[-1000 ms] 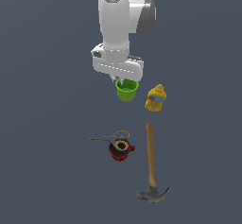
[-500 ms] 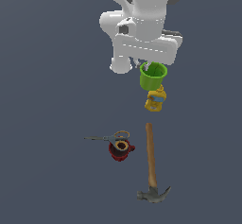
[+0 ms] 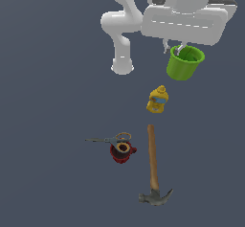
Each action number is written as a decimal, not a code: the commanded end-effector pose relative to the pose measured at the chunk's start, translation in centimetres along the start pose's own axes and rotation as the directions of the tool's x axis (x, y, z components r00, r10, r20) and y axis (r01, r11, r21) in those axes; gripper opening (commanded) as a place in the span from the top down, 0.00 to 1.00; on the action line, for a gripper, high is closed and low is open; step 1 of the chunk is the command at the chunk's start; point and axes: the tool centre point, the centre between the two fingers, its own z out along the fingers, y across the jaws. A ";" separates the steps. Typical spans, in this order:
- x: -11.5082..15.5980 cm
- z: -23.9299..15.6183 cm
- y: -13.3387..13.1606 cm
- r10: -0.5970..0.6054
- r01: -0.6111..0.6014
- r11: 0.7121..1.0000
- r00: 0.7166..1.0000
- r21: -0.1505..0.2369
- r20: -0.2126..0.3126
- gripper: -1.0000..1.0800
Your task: Pick up a designated object from a clutter of objects.
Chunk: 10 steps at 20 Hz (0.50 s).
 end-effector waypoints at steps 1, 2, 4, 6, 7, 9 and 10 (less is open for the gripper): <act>-0.2 -1.4 -1.5 0.001 -0.001 1.000 1.000 0.002 -0.001 1.00; -0.3 -1.9 -2.0 0.001 -0.001 1.000 1.000 0.002 -0.001 1.00; -0.3 -2.6 -2.9 0.001 -0.001 1.000 1.000 0.002 -0.001 1.00; -0.4 -3.3 -3.6 0.001 -0.001 1.000 1.000 0.002 -0.001 1.00; -0.4 -3.6 -3.9 0.001 -0.001 1.000 1.000 0.002 -0.001 1.00; -0.5 -4.0 -4.5 0.002 -0.002 1.000 1.000 0.003 -0.001 1.00; -0.5 -4.2 -4.7 0.002 -0.002 1.000 1.000 0.003 -0.001 1.00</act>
